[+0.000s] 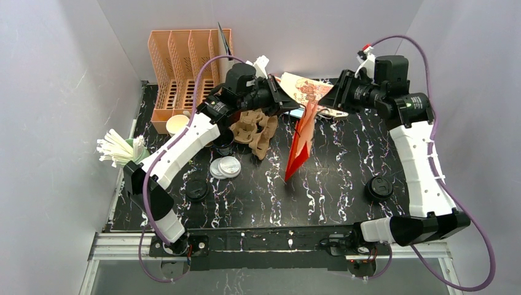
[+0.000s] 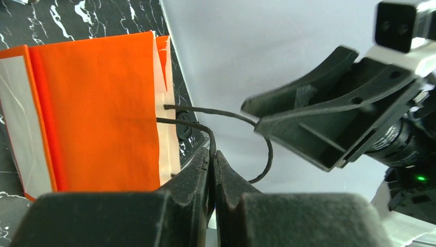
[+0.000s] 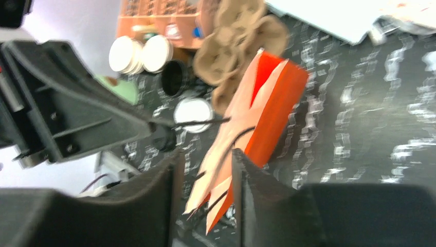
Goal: Pack the takeout coffee
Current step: Open the takeout bag at the center of the board.
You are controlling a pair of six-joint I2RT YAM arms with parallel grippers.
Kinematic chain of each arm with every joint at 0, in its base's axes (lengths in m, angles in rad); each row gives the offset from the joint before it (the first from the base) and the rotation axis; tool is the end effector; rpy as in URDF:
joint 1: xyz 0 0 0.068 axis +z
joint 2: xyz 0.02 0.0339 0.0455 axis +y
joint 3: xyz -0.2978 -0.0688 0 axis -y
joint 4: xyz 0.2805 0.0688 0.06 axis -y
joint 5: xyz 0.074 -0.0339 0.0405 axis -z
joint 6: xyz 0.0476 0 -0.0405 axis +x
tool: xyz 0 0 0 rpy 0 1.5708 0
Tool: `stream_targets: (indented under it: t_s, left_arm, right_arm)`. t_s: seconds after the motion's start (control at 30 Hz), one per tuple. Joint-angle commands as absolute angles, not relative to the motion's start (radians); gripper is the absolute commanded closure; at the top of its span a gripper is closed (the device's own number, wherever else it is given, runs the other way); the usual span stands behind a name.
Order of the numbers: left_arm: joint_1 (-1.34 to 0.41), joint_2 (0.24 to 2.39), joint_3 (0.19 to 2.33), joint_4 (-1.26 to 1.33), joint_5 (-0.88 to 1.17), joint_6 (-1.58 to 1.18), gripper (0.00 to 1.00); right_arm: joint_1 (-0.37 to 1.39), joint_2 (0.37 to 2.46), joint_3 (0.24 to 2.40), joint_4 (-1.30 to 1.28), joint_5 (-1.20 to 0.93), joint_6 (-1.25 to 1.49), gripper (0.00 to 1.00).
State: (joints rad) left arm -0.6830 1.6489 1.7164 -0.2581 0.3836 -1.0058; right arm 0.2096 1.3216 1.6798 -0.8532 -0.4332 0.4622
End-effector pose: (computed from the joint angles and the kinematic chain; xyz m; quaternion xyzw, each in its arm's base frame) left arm 0.3262 -0.2884 0.4668 -0.0019 0.7667 -0.5648 0.3052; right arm 0.2808 0.0802 0.5010 -0.0036 0.8459 0.3392 0.4116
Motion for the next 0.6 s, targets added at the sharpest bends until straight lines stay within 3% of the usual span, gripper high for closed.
stream_targets:
  t_s: [0.0, 0.07, 0.17, 0.47, 0.57]
  left_arm:
    - [-0.705, 1.656, 1.758, -0.227, 0.360, -1.023, 0.97]
    - [-0.710, 1.660, 1.757, -0.223, 0.347, -1.026, 0.97]
    - [-0.717, 1.664, 1.757, -0.221, 0.333, -1.026, 0.97]
    - [-0.742, 1.658, 1.711, -0.209, 0.318, -1.033, 0.97]
    - [-0.745, 1.661, 1.706, -0.197, 0.322, -1.041, 0.97]
  right_arm:
    - [0.205, 1.350, 1.841, -1.021, -0.150, 0.430, 0.39]
    - [0.205, 1.354, 1.873, -1.055, -0.075, 0.422, 0.29]
    - [0.205, 1.337, 1.895, -1.053, -0.038, 0.414, 0.27]
    - [0.205, 1.256, 1.769, -0.824, -0.510, 0.473, 0.71]
    - [0.206, 1.263, 1.729, -0.787, -0.595, 0.517, 0.72]
